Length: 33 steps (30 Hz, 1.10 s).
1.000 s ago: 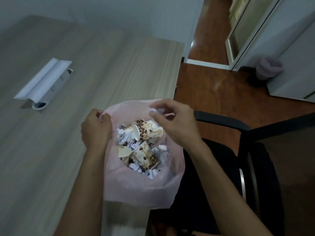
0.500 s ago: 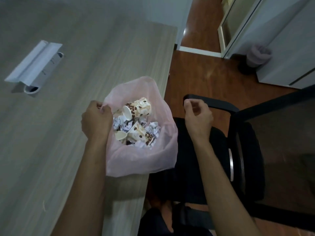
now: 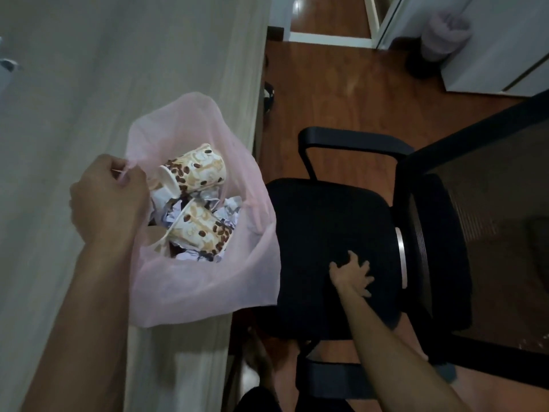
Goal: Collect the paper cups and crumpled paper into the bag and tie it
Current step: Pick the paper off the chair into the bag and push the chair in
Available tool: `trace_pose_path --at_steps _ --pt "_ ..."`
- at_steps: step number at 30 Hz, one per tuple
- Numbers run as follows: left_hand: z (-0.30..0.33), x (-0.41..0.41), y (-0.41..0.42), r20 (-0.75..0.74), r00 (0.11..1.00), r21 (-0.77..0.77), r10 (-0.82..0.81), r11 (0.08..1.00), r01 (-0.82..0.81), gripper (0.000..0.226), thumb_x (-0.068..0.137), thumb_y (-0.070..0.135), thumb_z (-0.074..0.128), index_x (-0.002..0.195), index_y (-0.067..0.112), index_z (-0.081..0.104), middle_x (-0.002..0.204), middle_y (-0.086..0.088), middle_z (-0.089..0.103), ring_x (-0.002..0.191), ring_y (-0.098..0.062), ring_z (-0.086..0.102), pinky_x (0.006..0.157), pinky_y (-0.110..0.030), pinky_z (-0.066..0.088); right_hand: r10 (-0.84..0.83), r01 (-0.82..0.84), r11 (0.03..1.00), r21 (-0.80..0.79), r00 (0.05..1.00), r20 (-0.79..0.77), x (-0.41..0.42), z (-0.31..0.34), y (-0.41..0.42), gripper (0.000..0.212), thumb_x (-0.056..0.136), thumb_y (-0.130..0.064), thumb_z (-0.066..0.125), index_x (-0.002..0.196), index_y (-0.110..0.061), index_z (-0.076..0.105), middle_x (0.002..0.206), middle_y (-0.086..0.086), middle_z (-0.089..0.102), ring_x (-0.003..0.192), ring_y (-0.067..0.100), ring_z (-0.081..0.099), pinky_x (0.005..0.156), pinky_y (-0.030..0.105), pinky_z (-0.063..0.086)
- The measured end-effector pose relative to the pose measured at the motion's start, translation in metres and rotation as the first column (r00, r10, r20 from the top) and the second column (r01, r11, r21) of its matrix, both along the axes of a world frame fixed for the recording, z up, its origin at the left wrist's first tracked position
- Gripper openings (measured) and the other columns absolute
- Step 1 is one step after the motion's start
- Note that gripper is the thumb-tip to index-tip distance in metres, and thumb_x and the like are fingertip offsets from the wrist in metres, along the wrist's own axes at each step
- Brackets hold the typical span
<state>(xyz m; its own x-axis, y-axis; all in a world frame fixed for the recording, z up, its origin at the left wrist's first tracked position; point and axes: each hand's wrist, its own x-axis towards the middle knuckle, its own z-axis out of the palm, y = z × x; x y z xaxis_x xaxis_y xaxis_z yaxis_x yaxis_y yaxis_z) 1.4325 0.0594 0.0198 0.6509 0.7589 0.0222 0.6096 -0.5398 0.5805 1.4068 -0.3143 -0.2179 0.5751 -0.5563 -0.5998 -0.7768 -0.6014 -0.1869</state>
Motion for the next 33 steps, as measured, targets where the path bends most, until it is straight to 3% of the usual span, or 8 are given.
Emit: trace_pose_path --at_steps 6,12,16,21,25,27,30,33 --pt "-0.013 -0.001 0.006 0.061 0.998 -0.031 0.028 0.999 -0.026 0.040 0.073 0.049 0.047 0.101 0.026 0.064 0.090 -0.004 0.072 0.089 -0.033 0.067 0.081 -0.048 0.056 0.104 -0.103 0.994 -0.025 0.995 0.013 -0.032 -0.035 -0.026 0.050 0.094 -0.031 0.059 0.140 -0.020 0.046 0.146 0.020 0.032 0.127 0.040 0.039 0.101 0.048 0.041" --pt "-0.001 -0.005 -0.003 0.075 0.997 -0.052 0.005 0.999 -0.001 0.035 0.078 0.040 0.050 0.102 0.020 0.067 0.096 -0.009 0.072 0.093 -0.033 0.065 0.084 -0.042 0.053 0.114 -0.122 0.991 0.054 0.985 0.132 -0.032 -0.028 -0.006 0.006 0.091 -0.015 0.062 0.095 -0.011 0.065 0.112 0.015 0.054 0.094 0.027 0.057 0.077 0.034 0.053" --pt "0.007 -0.010 -0.003 0.060 0.998 -0.053 0.004 0.999 -0.001 0.030 0.082 0.033 0.052 0.103 0.018 0.068 0.100 -0.013 0.071 0.096 -0.037 0.063 0.084 -0.041 0.050 -0.008 -0.069 0.970 0.234 0.950 0.314 -0.011 0.013 0.026 0.008 0.086 -0.007 0.065 0.078 -0.010 0.067 0.089 0.009 0.068 0.082 0.024 0.066 0.059 0.022 0.051" --pt "0.023 -0.022 -0.001 0.047 0.998 -0.075 0.033 0.997 -0.029 0.024 0.086 0.027 0.055 0.104 0.017 0.067 0.104 -0.016 0.070 0.100 -0.038 0.062 0.082 -0.039 0.047 -0.190 -0.094 0.914 0.395 0.762 0.620 0.030 0.130 0.079 0.006 0.083 -0.016 0.072 0.088 -0.017 0.071 0.091 0.001 0.070 0.084 0.014 0.067 0.075 0.027 0.055" --pt "0.043 -0.031 0.007 0.076 0.996 -0.102 0.056 0.994 -0.048 0.023 0.086 0.027 0.055 0.099 0.014 0.068 0.100 -0.018 0.070 0.097 -0.039 0.062 0.080 -0.040 0.048 -0.327 -0.251 0.827 0.503 0.513 0.793 0.042 0.254 0.128 0.008 0.082 -0.015 0.073 0.090 -0.018 0.071 0.097 0.001 0.069 0.082 0.002 0.066 0.068 0.009 0.050" --pt "0.051 -0.035 0.012 0.090 0.993 -0.128 0.078 0.990 -0.066 0.024 0.084 0.030 0.053 0.096 0.015 0.067 0.096 -0.016 0.071 0.093 -0.038 0.063 0.079 -0.040 0.050 -0.250 -0.438 0.795 0.419 0.392 0.885 0.037 0.298 0.156 0.009 0.083 -0.014 0.074 0.090 -0.018 0.070 0.099 0.001 0.068 0.083 0.002 0.066 0.070 0.012 0.052" --pt "0.060 -0.042 0.021 0.080 0.990 -0.191 0.113 0.977 -0.096 0.032 0.074 0.042 0.046 0.090 0.020 0.064 0.086 -0.010 0.072 0.082 -0.034 0.068 0.079 -0.042 0.055 0.127 -0.758 0.609 0.234 0.385 0.914 0.031 0.320 0.188 0.022 0.083 -0.021 0.076 0.103 -0.020 0.070 0.114 -0.004 0.066 0.098 0.002 0.063 0.087 0.024 0.055" --pt "0.073 -0.050 0.030 0.049 0.990 -0.194 0.129 0.974 -0.118 0.028 0.080 0.036 0.050 0.094 0.018 0.066 0.094 -0.013 0.072 0.090 -0.036 0.066 0.081 -0.038 0.053 0.463 -0.846 0.532 -0.036 0.255 0.849 0.032 0.315 0.197 0.046 0.080 -0.038 0.076 0.124 -0.026 0.064 0.136 -0.002 0.057 0.128 0.015 0.047 0.109 0.033 0.037"
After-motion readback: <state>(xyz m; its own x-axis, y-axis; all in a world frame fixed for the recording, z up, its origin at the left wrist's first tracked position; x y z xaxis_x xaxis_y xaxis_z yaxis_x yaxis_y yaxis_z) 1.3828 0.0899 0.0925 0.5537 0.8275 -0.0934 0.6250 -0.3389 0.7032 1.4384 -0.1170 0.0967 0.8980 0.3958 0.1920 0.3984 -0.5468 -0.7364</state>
